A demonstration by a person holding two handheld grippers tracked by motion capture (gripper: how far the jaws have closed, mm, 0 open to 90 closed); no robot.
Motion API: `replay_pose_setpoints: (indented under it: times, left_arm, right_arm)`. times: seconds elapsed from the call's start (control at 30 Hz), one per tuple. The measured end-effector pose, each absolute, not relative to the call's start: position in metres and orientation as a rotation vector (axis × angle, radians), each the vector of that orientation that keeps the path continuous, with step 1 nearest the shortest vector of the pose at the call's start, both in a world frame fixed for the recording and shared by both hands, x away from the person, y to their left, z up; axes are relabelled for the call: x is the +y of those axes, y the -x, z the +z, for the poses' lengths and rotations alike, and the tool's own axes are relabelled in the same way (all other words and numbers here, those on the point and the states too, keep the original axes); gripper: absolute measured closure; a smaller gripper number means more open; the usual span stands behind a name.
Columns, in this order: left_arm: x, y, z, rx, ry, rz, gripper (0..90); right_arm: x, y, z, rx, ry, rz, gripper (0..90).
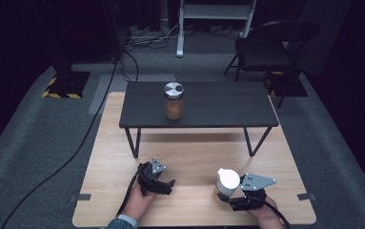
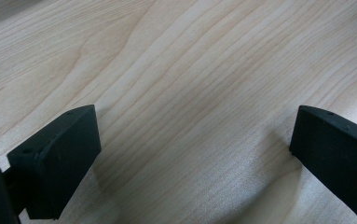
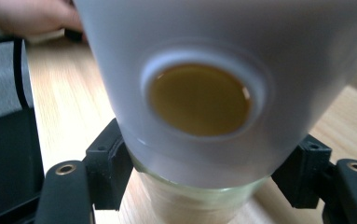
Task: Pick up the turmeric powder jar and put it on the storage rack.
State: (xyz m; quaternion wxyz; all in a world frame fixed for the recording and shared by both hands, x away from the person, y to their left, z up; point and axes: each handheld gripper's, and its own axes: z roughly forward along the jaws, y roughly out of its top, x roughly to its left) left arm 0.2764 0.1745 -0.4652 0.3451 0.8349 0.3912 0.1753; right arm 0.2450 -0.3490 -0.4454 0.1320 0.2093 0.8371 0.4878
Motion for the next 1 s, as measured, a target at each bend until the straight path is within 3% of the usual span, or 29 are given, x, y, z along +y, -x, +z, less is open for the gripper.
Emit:
replay_pose_setpoints:
  times: [0.63, 1.0]
  left_arm:
    - [0.165, -0.275, -0.465, 1.069, -2.149, 0.475, 1.3]
    - [0.165, -0.275, -0.465, 1.072, -2.149, 0.475, 1.2]
  right_arm:
    - [-0.340, -0.276, -0.373, 2.346, -0.633, 1.475, 30.2]
    - [-0.334, -0.292, -0.310, 2.297, -0.640, 1.482, 30.3]
